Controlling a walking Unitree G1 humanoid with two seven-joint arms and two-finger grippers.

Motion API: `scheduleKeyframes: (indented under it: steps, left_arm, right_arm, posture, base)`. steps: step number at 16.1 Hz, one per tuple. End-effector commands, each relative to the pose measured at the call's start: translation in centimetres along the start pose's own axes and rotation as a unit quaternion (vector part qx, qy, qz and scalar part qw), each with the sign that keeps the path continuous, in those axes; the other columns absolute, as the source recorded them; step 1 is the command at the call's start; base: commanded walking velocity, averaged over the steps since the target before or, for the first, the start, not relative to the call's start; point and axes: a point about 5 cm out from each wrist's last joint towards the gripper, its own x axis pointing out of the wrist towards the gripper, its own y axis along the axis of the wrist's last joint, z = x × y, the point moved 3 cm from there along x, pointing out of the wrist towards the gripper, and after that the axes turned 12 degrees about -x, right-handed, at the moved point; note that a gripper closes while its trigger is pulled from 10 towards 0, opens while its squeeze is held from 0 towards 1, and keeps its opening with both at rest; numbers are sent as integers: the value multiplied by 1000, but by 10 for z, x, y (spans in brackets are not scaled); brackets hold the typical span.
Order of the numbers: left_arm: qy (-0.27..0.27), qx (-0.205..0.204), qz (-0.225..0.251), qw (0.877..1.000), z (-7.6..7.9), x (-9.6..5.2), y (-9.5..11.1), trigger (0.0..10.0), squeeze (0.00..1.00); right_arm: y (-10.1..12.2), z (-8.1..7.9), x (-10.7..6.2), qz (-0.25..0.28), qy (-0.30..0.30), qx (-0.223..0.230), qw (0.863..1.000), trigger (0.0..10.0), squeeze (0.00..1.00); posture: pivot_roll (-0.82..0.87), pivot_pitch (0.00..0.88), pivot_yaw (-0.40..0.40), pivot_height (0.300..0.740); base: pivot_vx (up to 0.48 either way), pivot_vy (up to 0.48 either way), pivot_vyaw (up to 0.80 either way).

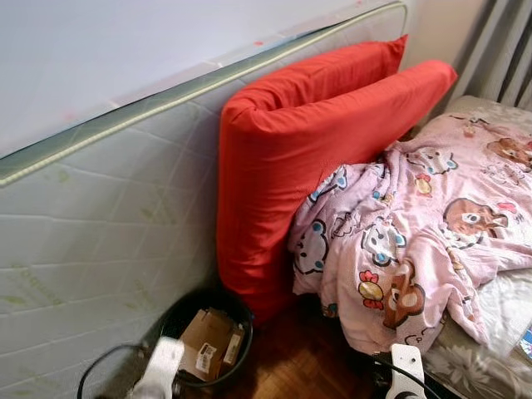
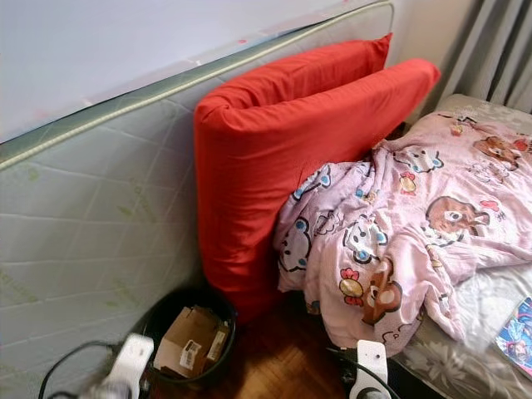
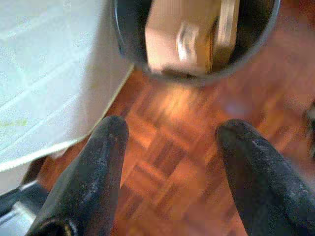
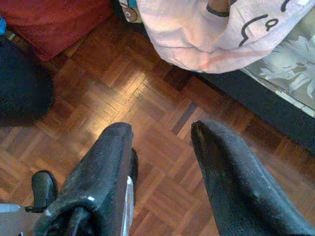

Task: Clean up the room

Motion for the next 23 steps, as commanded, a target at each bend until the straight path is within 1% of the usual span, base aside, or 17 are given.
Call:
scheduleKeyframes:
  steps: [1, 2, 3, 4, 5, 6, 7, 9, 10, 11, 12, 14, 15, 16, 18, 23]
  left_arm:
    - [-21, -24, 28, 999, 6, 0, 13, 10000, 0]
    - [-29, -37, 35, 998, 11, 0, 16, 10000, 0]
    - [-32, -58, 24, 998, 13, 0, 12, 10000, 0]
    - [-34, -59, 22, 997, 13, 0, 10, 10000, 0]
    - [-31, -24, 4, 999, 14, 0, 1, 10000, 0]
    - [-30, -21, -3, 999, 13, 0, -4, 10000, 0]
    - [-7, -32, -18, 999, 5, -1, -14, 10000, 0]
    - [-3, -35, -28, 999, 1, -2, -23, 10000, 0]
    - [2, -53, -25, 998, -3, -3, -23, 10000, 0]
    - [0, -63, -21, 998, -3, -2, -21, 10000, 0]
    - [-5, -65, -16, 998, -2, -2, -17, 10000, 0]
    - [-6, -56, -11, 998, -2, -2, -14, 10000, 0]
    - [-16, -89, -22, 996, 5, -4, -31, 10000, 0]
    - [-23, -109, -28, 993, 8, -6, -40, 10000, 0]
    - [-30, -117, -33, 992, 11, -7, -43, 10000, 0]
    - [-17, -145, -32, 989, 8, -6, -43, 10000, 0]
  right_arm:
    - [-4, -2, 0, -8, 4, 1, 1000, 10000, 0]
    - [-5, -2, -1, -8, 7, -1, 1000, 10000, 0]
    - [-6, -1, -1, -9, 7, -2, 1000, 10000, 0]
    - [-7, -1, -1, -10, 5, -1, 1000, 10000, 0]
    - [-8, 2, -1, -11, 0, 7, 1000, 10000, 0]
    - [-8, 2, -2, -11, 2, 4, 1000, 10000, 0]
    - [-9, 2, -2, -12, 3, 3, 1000, 10000, 0]
    - [-9, 2, -2, -12, 4, 2, 1000, 10000, 0]
    - [-9, 2, -2, -11, 5, 2, 1000, 10000, 0]
    - [-9, 2, -2, -11, 8, -1, 1000, 10000, 0]
    - [-9, 2, -2, -12, 10, -4, 1000, 10000, 0]
    - [-9, 2, -2, -12, 9, -1, 1000, 10000, 0]
    - [-10, 2, -2, -11, 10, -1, 1000, 10000, 0]
    - [-10, 2, -2, -12, 10, -1, 1000, 10000, 0]
    - [-10, 2, -2, -12, 9, -1, 1000, 10000, 0]
    - [-10, 2, -2, -13, 7, 1, 1000, 10000, 0]
  posture:
    - [-71, 0, 0, 740]
    - [-72, 0, -2, 740]
    - [-76, 0, -2, 740]
    - [-76, 0, -2, 740]
    - [-82, 0, -4, 740]
    - [-78, 0, -6, 740]
    - [-76, 0, -9, 740]
    - [-77, 0, -10, 740]
    - [-77, 0, -11, 740]
    - [-76, 0, -12, 740]
    - [-74, 0, -12, 740]
    - [-73, 0, -12, 740]
    - [-71, 0, -15, 740]
    - [-71, 0, -15, 740]
    - [-70, 0, -17, 740]
    - [-67, 0, -17, 740]
  base:
    - [0, 0, 0]
    - [0, 0, 0]
    - [0, 0, 0]
    - [0, 0, 0]
    - [0, 0, 0]
    - [0, 0, 0]
    - [0, 0, 0]
    - [0, 0, 0]
    - [0, 0, 0]
    - [0, 0, 0]
    - [0, 0, 0]
    - [0, 0, 0]
    - [0, 0, 0]
    - [0, 0, 0]
    - [0, 0, 0]
    - [0, 0, 0]
